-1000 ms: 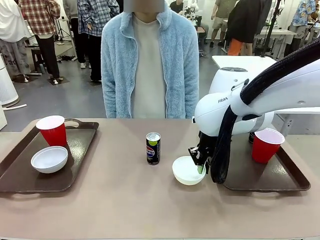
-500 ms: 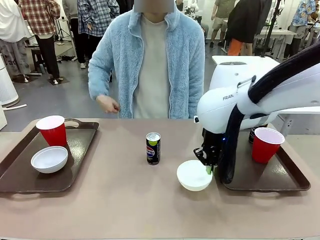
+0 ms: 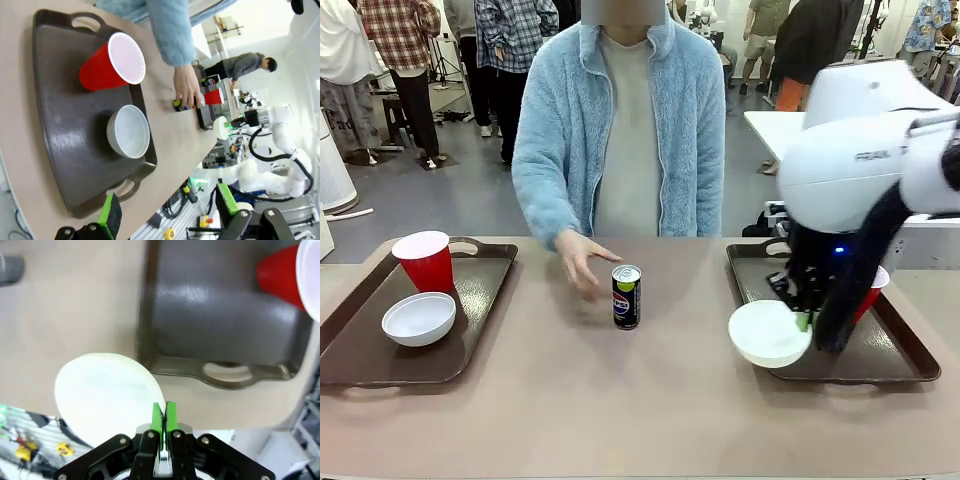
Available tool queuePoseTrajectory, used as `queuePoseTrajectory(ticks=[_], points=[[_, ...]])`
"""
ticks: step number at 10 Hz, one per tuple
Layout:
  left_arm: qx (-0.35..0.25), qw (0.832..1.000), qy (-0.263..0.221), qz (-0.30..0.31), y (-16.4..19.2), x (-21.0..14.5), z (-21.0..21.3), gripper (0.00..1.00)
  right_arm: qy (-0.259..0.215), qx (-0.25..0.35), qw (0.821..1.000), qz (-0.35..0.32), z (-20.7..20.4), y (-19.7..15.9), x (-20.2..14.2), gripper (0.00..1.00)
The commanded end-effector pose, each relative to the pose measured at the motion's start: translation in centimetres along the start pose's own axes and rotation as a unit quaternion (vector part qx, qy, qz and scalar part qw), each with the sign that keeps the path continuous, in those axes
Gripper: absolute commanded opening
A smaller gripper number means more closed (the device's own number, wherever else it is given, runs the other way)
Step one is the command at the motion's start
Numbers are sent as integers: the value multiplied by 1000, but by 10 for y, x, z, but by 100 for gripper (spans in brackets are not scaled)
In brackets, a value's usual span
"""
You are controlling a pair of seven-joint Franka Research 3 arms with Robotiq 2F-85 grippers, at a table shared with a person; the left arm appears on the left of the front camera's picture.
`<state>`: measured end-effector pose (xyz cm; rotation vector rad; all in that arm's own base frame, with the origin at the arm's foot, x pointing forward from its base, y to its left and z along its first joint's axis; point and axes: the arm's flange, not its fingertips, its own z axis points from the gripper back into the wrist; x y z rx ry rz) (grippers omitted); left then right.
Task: Prepare tableware on both trays.
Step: Pick up a Picnic Bowl from the table and place it on a Handle tray.
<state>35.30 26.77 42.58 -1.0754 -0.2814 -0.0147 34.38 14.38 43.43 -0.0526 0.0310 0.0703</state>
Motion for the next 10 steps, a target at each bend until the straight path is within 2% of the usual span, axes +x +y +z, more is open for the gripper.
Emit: queuePoseTrajectory(ticks=[1,4,5,6,9,10], points=[[-5,1000,-4,0,-3,-3,0,100,-7,10,999,-43,-15,-44,3,0],[-5,1000,-4,0,-3,-3,0,100,-8,40,997,-72,-22,-89,2,0],[-5,1000,-4,0,-3,-3,0,100,-20,49,996,-70,-21,-92,2,0],[-5,1000,-4,0,-3,-3,0,100,3,34,996,-77,-18,-86,5,0],[-5,1000,-4,0,-3,-3,0,100,3,34,996,-77,-18,-86,5,0],[-5,1000,-4,0,-3,-3,0,100,-1,36,997,-75,-17,-91,6,4]])
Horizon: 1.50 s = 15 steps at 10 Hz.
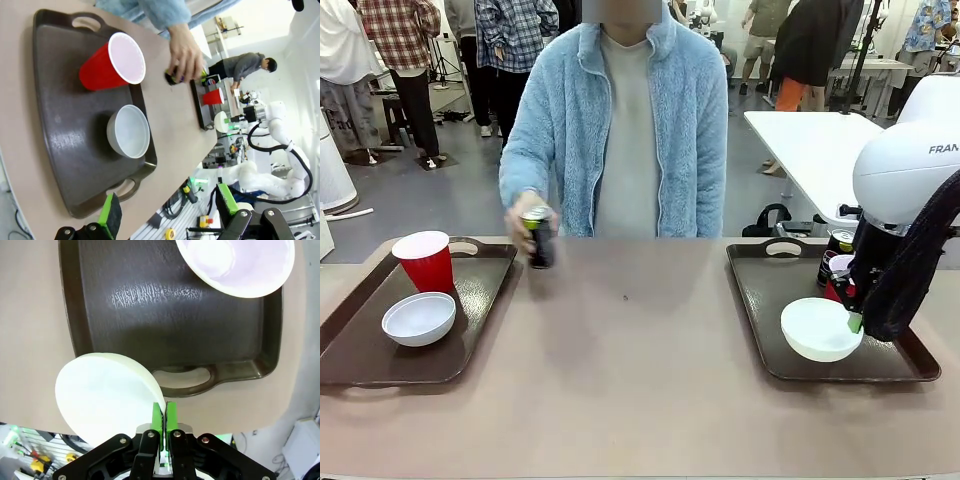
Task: Prepare tableware on both trays.
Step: Pick up a Picnic Bowl from the table and place it on a Handle tray.
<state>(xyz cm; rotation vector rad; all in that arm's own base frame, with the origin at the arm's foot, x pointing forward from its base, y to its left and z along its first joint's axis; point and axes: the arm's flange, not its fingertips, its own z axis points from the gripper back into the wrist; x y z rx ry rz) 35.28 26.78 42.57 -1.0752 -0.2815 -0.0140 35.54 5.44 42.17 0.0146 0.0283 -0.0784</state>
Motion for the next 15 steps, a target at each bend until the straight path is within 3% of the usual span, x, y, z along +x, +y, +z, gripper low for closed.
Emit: queuePoseTrajectory(ticks=[1,3,8,11,12,14,15], points=[[-5,1000,-3,0,-3,-3,0,100,-17,-1,1000,-7,-9,3,7,4],[-5,1000,-3,0,-3,-3,0,100,-27,1,1000,-7,-25,7,21,4],[-5,1000,-3,0,-3,-3,0,100,-2,-7,1000,8,-65,10,42,4],[-5,1000,-3,0,-3,-3,0,100,-12,-8,1000,21,-55,12,36,93],[-5,1000,-3,0,-3,-3,0,100,-17,-8,999,26,-43,9,31,100],[-5,1000,-3,0,-3,-3,0,100,-15,-15,999,24,-17,4,20,100],[-5,1000,-3,0,-3,-3,0,100,-9,-14,999,30,-3,2,14,58]])
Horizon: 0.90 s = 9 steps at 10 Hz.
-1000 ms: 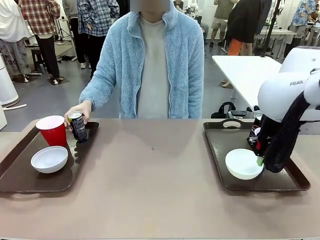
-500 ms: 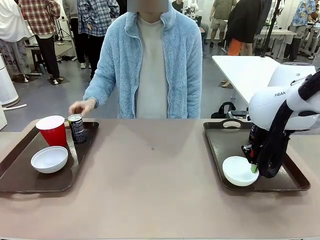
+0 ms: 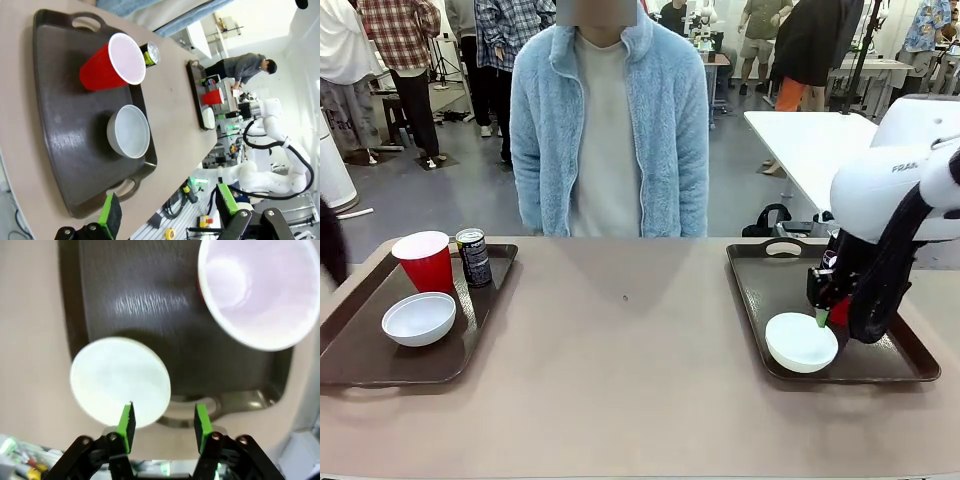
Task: Prepare tableware on both trays.
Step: Pick up a Picnic Bowl from the table and place it on a Handle tray.
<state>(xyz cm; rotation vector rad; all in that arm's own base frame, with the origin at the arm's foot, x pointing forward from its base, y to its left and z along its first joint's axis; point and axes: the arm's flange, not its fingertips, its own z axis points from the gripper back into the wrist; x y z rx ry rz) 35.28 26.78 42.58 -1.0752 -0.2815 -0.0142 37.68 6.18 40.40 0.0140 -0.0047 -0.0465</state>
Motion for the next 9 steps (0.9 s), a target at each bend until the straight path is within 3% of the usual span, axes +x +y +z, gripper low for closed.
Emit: queuePoseTrajectory(ticks=[1,3,4,9], points=[[-5,1000,-3,0,-3,-3,0,100,17,-16,1000,16,29,-7,-14,68],[-5,1000,-3,0,-3,-3,0,100,31,-24,999,21,52,-9,-25,88],[-5,1000,-3,0,-3,-3,0,100,12,-3,1000,7,28,-2,-17,88],[-5,1000,-3,0,-3,-3,0,100,12,-3,1000,7,28,-2,-17,88]])
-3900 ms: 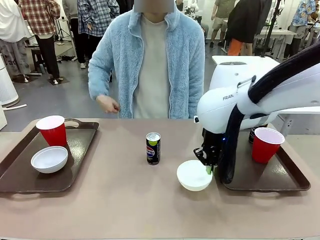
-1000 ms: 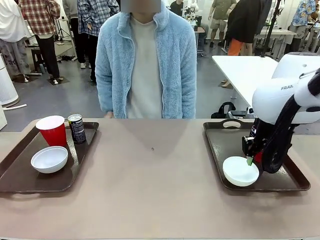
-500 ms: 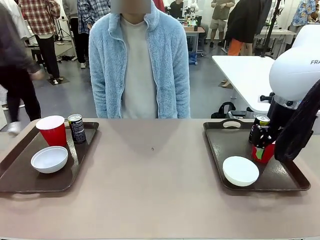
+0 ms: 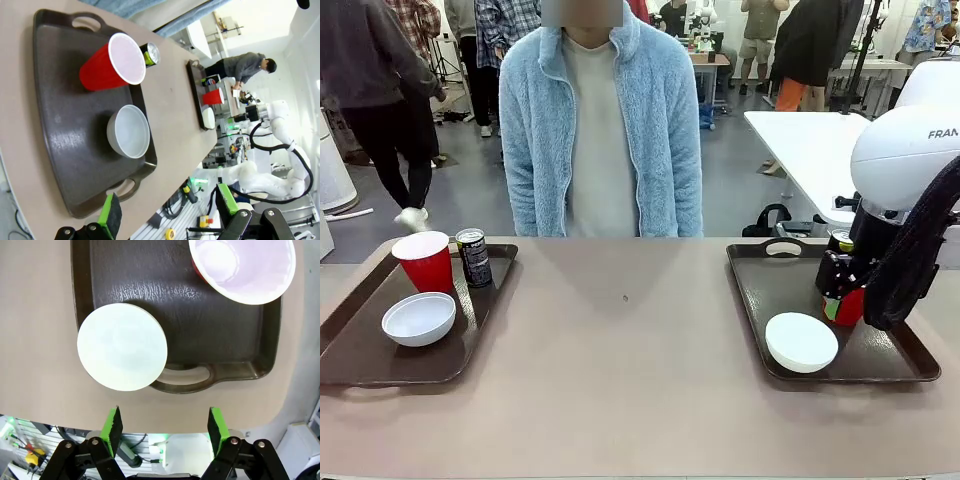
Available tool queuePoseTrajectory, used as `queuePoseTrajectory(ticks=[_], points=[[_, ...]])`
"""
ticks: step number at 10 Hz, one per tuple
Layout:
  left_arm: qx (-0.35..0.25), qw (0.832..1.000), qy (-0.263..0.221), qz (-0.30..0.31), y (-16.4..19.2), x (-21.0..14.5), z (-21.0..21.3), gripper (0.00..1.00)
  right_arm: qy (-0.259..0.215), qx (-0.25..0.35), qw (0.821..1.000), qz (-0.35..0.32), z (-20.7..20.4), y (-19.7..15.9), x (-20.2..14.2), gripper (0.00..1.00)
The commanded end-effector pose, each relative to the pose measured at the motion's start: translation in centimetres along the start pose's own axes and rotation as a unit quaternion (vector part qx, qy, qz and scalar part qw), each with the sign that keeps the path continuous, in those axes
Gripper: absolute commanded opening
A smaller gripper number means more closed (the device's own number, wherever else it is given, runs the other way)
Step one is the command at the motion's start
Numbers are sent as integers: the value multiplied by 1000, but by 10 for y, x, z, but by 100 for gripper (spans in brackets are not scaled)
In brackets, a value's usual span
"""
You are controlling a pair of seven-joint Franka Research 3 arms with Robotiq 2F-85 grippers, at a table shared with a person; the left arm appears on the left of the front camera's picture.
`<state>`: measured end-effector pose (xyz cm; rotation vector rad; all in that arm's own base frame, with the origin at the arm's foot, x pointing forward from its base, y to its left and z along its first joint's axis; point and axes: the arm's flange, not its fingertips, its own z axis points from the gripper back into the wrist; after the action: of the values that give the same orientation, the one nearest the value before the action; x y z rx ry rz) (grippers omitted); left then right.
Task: Prepare tableware on both trays.
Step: Pick up a Picnic Bowl from the table and place it on a Handle tray.
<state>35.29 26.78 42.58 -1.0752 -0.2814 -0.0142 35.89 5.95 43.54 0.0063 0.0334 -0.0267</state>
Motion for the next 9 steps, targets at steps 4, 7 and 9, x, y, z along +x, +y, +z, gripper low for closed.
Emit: queuePoseTrajectory(ticks=[4,7,9], points=[[-5,1000,-3,0,-3,-3,0,100,-7,1,1000,-2,-3,0,1,88],[-5,1000,-3,0,-3,-3,0,100,-11,112,993,37,19,-14,-12,88],[-5,1000,-3,0,-3,-3,0,100,-41,231,972,25,50,-52,-25,88]])
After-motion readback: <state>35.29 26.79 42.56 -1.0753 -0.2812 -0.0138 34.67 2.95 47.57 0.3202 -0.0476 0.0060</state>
